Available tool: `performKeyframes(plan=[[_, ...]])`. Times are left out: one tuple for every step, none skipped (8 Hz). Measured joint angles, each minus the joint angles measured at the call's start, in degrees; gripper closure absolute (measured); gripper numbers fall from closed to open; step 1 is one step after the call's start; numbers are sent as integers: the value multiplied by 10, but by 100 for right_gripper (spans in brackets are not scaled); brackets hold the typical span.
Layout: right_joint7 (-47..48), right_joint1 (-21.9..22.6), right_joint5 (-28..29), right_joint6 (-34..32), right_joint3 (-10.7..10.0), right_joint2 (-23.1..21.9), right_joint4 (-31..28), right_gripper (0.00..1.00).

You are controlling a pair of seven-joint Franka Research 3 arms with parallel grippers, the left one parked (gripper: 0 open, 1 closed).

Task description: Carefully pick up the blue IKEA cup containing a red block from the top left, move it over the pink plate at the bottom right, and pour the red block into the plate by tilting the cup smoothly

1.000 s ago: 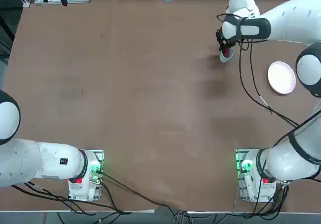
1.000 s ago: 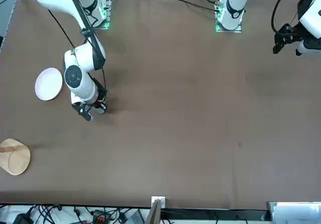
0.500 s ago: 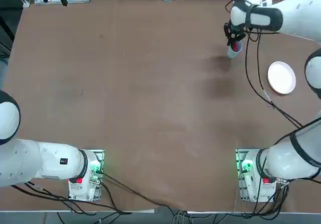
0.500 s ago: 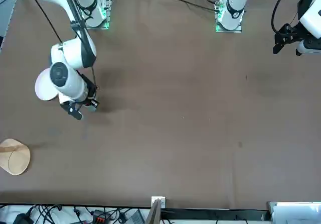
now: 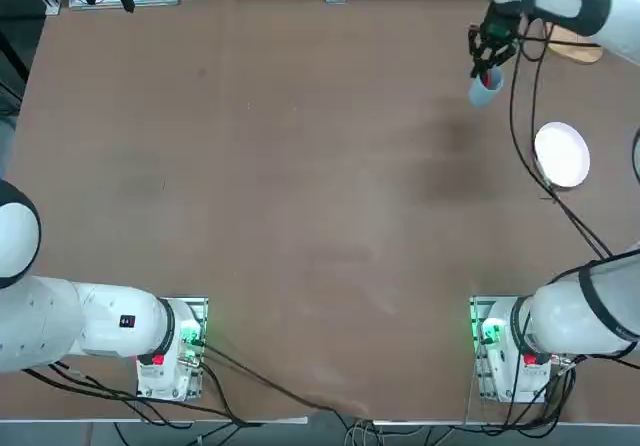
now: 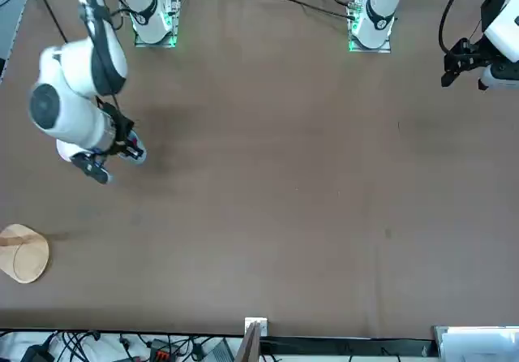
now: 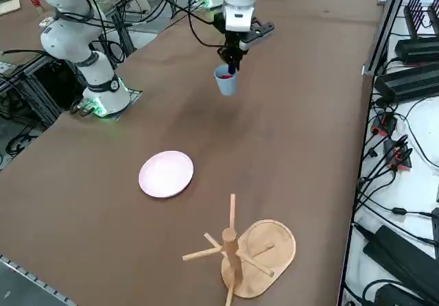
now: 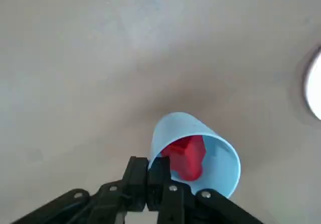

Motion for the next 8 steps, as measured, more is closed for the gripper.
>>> performKeyframes(plan=[[-21, -10, 1, -22, 0, -17, -1, 98], [-48, -23, 1, -36, -1, -29, -4, 98], [-78, -37, 1, -43, -1, -40, -9, 98], [-109, -53, 1, -46, -2, -47, -15, 98], [-138, -70, 1, -47, -2, -54, -22, 98], [-175, -87, 1, -48, -3, -58, -27, 98], [-217, -106, 2, -51, -3, -62, -33, 98], [-266, -127, 4, -52, -3, -64, -40, 98]])
